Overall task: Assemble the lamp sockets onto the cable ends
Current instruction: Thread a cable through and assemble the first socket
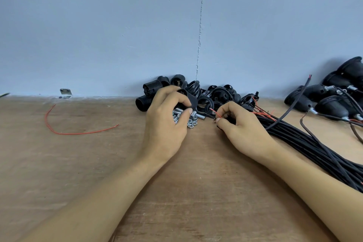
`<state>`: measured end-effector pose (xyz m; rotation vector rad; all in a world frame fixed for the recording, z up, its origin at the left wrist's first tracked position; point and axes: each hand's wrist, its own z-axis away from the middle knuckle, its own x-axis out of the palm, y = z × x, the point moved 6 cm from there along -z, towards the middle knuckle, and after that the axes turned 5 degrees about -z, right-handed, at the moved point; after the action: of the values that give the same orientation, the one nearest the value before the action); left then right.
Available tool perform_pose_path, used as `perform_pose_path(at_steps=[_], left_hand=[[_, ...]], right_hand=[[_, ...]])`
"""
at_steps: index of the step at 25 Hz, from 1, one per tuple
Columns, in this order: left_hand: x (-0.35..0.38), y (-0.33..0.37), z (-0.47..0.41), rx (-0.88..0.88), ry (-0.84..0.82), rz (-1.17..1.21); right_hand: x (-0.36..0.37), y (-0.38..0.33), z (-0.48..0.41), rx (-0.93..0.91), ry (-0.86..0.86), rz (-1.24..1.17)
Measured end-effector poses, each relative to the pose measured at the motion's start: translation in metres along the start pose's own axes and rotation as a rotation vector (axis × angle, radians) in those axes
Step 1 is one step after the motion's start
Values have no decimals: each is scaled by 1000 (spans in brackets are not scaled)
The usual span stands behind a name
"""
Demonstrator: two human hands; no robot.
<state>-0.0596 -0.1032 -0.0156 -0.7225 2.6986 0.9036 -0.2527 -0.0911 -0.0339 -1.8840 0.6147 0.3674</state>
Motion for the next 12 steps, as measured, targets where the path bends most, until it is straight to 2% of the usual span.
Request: perform_pose_path(at_steps=[3, 6, 9, 12], left_hand=[[10, -6, 7, -318, -138, 304], [20, -18, 16, -579, -201, 479], [27, -20, 17, -638, -291, 615], [30, -14, 18, -556, -420, 522]], right_hand=[[1, 1, -1, 11, 2, -23], [-4, 5, -3, 49, 24, -138], [-8, 5, -4, 64, 14, -266], [-8, 2, -4, 43, -22, -287]])
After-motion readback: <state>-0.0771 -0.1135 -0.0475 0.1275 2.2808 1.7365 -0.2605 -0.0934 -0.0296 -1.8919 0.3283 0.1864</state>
